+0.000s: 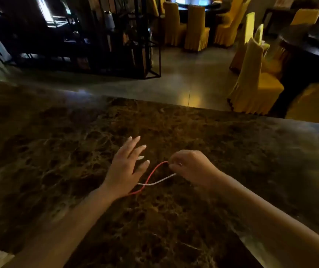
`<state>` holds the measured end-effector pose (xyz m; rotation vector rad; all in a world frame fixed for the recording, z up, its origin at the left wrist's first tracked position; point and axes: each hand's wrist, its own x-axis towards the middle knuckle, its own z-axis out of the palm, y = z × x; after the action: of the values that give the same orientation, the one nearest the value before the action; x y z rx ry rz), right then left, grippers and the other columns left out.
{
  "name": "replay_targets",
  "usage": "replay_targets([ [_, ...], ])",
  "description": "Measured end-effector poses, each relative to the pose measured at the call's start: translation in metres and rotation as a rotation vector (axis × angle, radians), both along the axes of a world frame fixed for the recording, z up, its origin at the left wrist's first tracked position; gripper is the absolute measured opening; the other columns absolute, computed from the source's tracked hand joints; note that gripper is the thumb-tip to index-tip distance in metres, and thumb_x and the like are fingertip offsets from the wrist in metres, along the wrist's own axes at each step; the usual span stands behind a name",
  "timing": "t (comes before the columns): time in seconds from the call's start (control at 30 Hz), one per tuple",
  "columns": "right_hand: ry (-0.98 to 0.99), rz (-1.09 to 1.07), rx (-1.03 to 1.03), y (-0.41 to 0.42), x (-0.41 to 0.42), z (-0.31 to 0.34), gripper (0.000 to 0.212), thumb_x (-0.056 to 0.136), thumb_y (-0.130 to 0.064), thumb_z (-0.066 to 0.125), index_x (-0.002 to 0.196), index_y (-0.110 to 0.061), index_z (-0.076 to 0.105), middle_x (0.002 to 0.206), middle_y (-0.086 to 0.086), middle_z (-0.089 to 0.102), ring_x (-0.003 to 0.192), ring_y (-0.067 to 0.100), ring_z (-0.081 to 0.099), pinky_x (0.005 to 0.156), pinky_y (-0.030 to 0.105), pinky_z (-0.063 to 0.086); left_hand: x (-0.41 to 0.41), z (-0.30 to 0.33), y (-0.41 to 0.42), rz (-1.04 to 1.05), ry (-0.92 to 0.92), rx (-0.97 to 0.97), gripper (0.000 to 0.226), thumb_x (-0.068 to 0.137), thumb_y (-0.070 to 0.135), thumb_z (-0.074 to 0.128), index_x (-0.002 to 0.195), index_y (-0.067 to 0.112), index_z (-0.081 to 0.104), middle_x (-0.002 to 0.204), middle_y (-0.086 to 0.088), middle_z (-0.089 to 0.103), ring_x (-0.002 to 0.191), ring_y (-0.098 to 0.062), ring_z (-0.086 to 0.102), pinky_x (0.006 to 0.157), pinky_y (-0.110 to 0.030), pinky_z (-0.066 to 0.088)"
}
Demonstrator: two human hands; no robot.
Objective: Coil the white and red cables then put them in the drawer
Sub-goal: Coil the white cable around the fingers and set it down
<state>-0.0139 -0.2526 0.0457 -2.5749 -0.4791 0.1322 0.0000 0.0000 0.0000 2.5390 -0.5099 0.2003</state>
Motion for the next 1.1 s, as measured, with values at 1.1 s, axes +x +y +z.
replay_targets([
  [1.1, 0.195, -0.045, 1.25, -0.045, -0.06, 0.045, 0.023, 0.082, -0.038, 0.083, 0.089, -0.017, 0.077, 0.072, 0.0, 0.067, 0.067, 0.015, 0.06, 0.069, 0.026, 0.052, -0.046, 0.009, -0.047, -0.24, -0.119, -0.29, 0.033, 0.104, 0.027, 0.058, 0.128, 0.007, 0.069, 0.146, -0.007, 0.059, 0.152, -0.025, 0.039, 0.125, -0.034, 0.031],
])
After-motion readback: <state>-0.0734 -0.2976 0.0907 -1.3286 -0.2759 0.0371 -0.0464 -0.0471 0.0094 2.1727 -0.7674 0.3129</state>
